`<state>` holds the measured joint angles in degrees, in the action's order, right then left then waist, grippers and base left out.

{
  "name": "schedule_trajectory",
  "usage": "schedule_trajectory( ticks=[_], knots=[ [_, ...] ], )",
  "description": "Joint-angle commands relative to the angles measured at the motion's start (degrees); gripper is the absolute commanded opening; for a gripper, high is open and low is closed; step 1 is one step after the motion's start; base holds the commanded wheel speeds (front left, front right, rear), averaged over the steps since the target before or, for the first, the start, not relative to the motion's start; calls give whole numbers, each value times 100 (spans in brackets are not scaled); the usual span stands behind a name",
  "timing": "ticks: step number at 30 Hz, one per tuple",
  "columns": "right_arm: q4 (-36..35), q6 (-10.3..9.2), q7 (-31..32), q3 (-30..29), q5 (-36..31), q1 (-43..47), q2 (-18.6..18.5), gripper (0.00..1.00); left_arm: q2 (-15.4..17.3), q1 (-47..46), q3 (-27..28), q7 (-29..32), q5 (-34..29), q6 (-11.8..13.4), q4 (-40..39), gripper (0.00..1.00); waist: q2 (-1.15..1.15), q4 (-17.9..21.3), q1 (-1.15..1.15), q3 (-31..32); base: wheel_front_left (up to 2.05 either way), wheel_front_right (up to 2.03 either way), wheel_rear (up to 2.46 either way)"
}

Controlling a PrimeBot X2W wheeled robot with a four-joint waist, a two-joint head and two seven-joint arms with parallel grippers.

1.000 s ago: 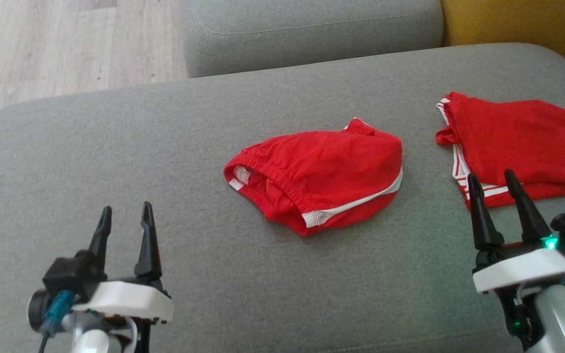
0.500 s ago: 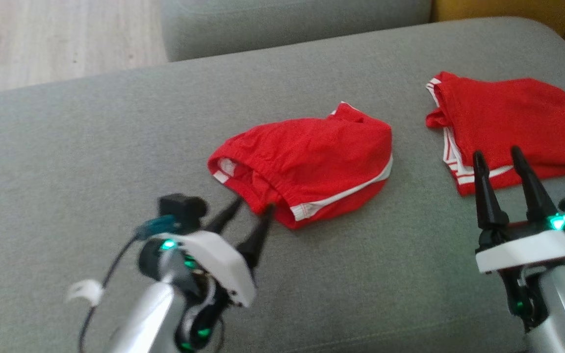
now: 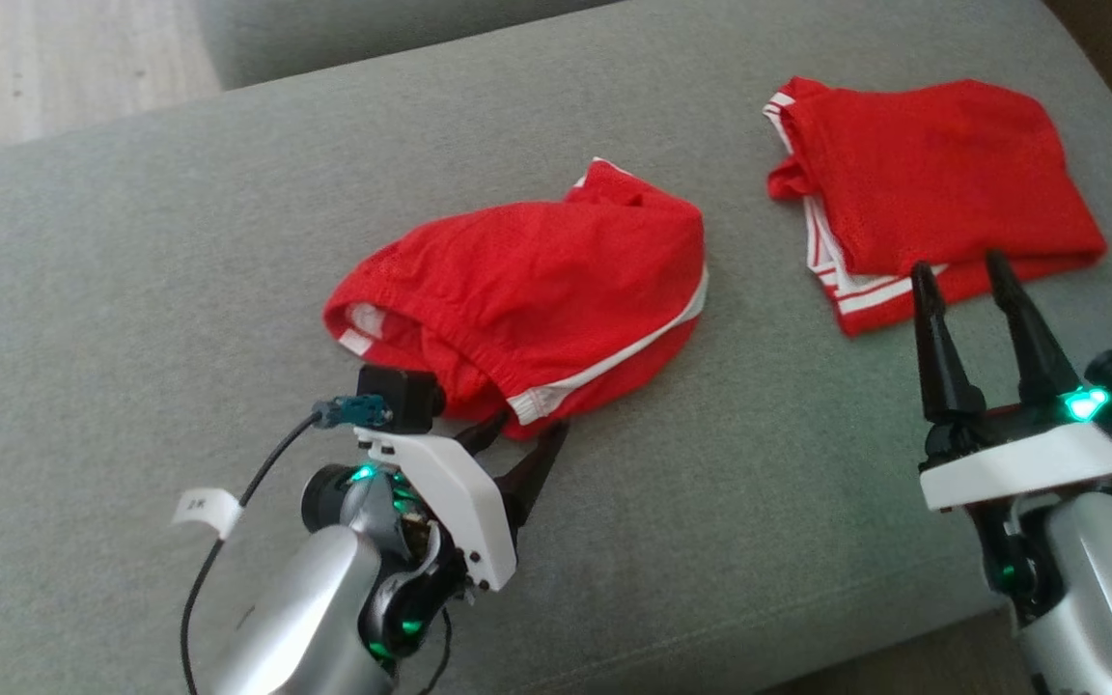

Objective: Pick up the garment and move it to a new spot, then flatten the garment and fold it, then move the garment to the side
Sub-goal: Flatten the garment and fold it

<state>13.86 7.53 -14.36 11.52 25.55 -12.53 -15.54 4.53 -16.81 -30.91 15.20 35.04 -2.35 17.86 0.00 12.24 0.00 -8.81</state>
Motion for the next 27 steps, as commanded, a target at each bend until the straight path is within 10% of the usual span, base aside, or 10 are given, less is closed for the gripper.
schedule_trajectory(
  ticks=[1, 9, 10, 12, 21, 27],
  knots=[
    [-127, -4, -57, 113, 43, -221, -126, 100, -34, -296, 159, -88, 71, -53, -102, 100, 0, 64, 0, -36, 0, 0, 0],
    [-50, -4, -61, 166, 67, -259, -102, 100, -97, -529, 126, -369, 146, -83, 443, 99, 0, 134, 0, -32, 0, 0, 0],
    [-50, -4, -61, 164, 64, -257, -97, 100, -104, -558, 137, -437, 169, -91, 497, 80, 0, 126, 0, -24, 0, 0, 0],
    [-54, -4, -62, 128, 58, -232, -103, 100, -117, -608, 115, -511, 232, -138, 562, 0, 0, 74, 0, 0, 0, 0, 0],
    [-59, -4, -63, -85, -10, -26, -87, 100, 270, -417, 275, -560, 429, -192, -376, 0, 0, -397, 0, 273, 0, 0, 0],
    [-56, -4, -63, -181, -10, 121, -91, 100, 1033, 263, 795, -121, 670, 229, -1544, 0, 0, -655, 0, 378, 0, 0, 0]
  ],
)
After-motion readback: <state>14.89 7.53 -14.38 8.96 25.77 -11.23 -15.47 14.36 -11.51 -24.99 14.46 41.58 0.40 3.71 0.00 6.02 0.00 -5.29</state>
